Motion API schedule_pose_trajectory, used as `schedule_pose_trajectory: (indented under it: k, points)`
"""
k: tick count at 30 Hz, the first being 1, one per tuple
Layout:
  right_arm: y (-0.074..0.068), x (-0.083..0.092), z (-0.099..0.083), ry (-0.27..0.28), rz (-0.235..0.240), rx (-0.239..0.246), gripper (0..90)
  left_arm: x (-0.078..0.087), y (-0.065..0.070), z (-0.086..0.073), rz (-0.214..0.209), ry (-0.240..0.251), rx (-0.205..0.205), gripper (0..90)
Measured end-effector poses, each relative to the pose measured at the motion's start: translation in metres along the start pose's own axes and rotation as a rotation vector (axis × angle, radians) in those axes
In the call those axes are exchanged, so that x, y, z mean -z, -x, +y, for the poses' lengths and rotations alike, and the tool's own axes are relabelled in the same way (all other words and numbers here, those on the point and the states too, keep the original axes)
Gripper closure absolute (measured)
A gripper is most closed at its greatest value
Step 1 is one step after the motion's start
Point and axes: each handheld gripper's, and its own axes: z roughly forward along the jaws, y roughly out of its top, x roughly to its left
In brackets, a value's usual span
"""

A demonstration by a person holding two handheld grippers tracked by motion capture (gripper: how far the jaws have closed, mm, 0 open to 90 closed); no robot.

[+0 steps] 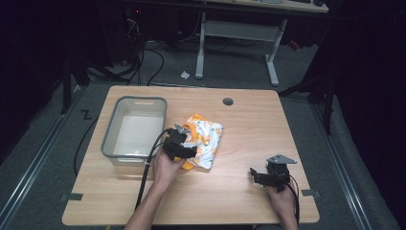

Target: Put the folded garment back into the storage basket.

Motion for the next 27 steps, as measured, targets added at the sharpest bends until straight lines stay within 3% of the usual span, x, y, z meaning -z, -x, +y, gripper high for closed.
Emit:
schedule_pose_trajectory:
  k: [3,9,18,22,27]
  points:
    - [0.000,0.000,0.000,0.000,0.000,0.000,16.5,-0.003,0.002,0.000,0.009,-0.003,0.008,27.8]
    - [0.000,0.000,0.000,0.000,0.000,0.000,16.5,-0.010,0.008,-0.002,0.033,-0.033,-0.027,27.2]
    - [0.000,0.000,0.000,0.000,0.000,0.000,16.5,-0.029,0.006,-0.005,0.041,-0.072,0.010,25.2]
    - [0.000,0.000,0.000,0.000,0.000,0.000,16.5,-0.035,0.011,-0.007,0.071,-0.065,-0.009,23.2]
    - [0.000,0.000,0.000,0.000,0.000,0.000,16.5,-0.039,0.009,-0.009,0.073,-0.055,0.003,23.3]
